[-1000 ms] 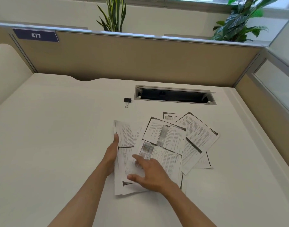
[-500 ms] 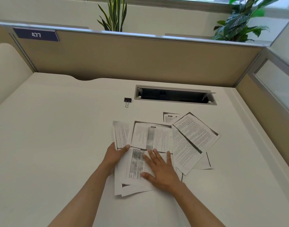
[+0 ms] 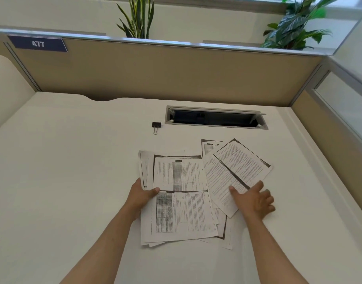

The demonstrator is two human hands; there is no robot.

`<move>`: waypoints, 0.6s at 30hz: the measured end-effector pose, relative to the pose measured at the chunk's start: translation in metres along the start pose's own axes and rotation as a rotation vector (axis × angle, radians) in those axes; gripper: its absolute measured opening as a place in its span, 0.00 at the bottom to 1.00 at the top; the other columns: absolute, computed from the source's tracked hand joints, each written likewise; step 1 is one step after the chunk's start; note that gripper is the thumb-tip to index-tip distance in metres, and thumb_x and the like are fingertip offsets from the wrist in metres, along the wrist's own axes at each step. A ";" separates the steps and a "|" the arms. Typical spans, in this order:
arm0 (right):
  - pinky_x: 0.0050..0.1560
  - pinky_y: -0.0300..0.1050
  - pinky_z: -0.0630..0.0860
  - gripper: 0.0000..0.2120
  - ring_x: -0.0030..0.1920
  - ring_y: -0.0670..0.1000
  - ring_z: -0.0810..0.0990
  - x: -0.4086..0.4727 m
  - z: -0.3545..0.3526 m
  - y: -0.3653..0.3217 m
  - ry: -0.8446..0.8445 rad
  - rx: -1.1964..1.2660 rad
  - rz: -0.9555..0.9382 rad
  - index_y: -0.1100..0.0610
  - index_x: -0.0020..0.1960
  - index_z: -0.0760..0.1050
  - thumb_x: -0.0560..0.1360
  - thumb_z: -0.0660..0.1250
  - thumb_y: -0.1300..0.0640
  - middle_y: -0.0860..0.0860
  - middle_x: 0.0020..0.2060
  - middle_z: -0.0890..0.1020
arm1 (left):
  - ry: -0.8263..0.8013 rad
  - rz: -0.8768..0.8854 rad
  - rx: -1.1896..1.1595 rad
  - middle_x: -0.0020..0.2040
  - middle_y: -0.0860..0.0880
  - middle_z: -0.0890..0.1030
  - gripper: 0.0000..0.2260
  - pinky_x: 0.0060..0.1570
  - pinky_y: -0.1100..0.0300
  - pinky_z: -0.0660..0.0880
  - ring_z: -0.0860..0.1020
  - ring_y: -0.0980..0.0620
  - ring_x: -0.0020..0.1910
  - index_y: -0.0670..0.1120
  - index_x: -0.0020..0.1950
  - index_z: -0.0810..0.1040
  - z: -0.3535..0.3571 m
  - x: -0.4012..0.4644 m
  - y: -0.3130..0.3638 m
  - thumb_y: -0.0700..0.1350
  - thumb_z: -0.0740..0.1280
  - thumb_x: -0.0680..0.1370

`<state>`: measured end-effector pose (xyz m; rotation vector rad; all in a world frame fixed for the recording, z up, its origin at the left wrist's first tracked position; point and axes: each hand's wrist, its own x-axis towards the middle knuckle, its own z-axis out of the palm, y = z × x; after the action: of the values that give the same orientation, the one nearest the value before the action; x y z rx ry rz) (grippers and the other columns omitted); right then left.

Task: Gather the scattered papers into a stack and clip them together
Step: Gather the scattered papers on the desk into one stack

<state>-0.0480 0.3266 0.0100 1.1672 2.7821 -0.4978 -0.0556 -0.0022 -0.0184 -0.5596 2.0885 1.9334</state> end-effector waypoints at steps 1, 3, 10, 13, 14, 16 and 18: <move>0.62 0.60 0.65 0.50 0.64 0.64 0.66 0.004 -0.002 0.001 -0.012 -0.022 0.013 0.59 0.71 0.56 0.64 0.69 0.29 0.66 0.65 0.68 | -0.005 -0.001 -0.006 0.60 0.46 0.82 0.26 0.62 0.41 0.76 0.81 0.44 0.58 0.45 0.66 0.74 0.000 0.001 -0.001 0.42 0.78 0.70; 0.60 0.60 0.65 0.51 0.63 0.64 0.67 0.007 -0.004 -0.001 -0.027 -0.048 0.007 0.59 0.72 0.54 0.64 0.69 0.30 0.66 0.64 0.68 | -0.009 0.003 -0.011 0.59 0.46 0.83 0.28 0.61 0.40 0.76 0.81 0.44 0.58 0.46 0.65 0.75 0.000 0.002 -0.002 0.45 0.79 0.67; 0.60 0.61 0.71 0.56 0.64 0.65 0.69 0.014 -0.003 -0.012 -0.134 0.129 0.028 0.61 0.75 0.50 0.61 0.77 0.37 0.65 0.66 0.68 | -0.011 0.022 -0.024 0.59 0.46 0.82 0.27 0.61 0.40 0.76 0.81 0.44 0.58 0.46 0.64 0.75 0.000 0.000 -0.002 0.45 0.79 0.68; 0.58 0.59 0.74 0.52 0.63 0.65 0.72 0.016 -0.005 -0.010 -0.175 0.223 0.069 0.63 0.71 0.57 0.60 0.80 0.41 0.64 0.63 0.72 | -0.001 0.018 -0.017 0.59 0.46 0.82 0.24 0.61 0.40 0.76 0.81 0.44 0.58 0.45 0.64 0.74 0.001 -0.001 -0.001 0.42 0.78 0.70; 0.58 0.58 0.75 0.48 0.62 0.64 0.74 0.016 -0.007 -0.010 -0.180 0.267 0.084 0.63 0.68 0.60 0.61 0.80 0.43 0.63 0.62 0.74 | 0.001 0.017 -0.016 0.59 0.46 0.82 0.24 0.61 0.40 0.76 0.81 0.44 0.58 0.45 0.64 0.74 0.001 -0.001 -0.002 0.42 0.78 0.70; 0.56 0.54 0.76 0.40 0.60 0.63 0.76 0.017 -0.011 -0.007 -0.195 0.344 0.103 0.63 0.66 0.64 0.63 0.80 0.49 0.62 0.61 0.76 | 0.001 0.013 -0.004 0.59 0.46 0.82 0.25 0.61 0.40 0.76 0.80 0.43 0.58 0.45 0.64 0.74 0.001 0.000 -0.002 0.43 0.78 0.70; 0.52 0.49 0.74 0.34 0.59 0.62 0.77 0.017 -0.013 -0.007 -0.218 0.379 0.093 0.64 0.65 0.70 0.66 0.79 0.53 0.61 0.60 0.78 | 0.002 0.014 0.000 0.59 0.46 0.82 0.26 0.61 0.40 0.76 0.80 0.43 0.58 0.46 0.64 0.74 0.001 0.001 -0.002 0.44 0.79 0.69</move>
<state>-0.0645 0.3382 0.0205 1.2131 2.5013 -1.1057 -0.0555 -0.0017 -0.0203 -0.5490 2.0991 1.9414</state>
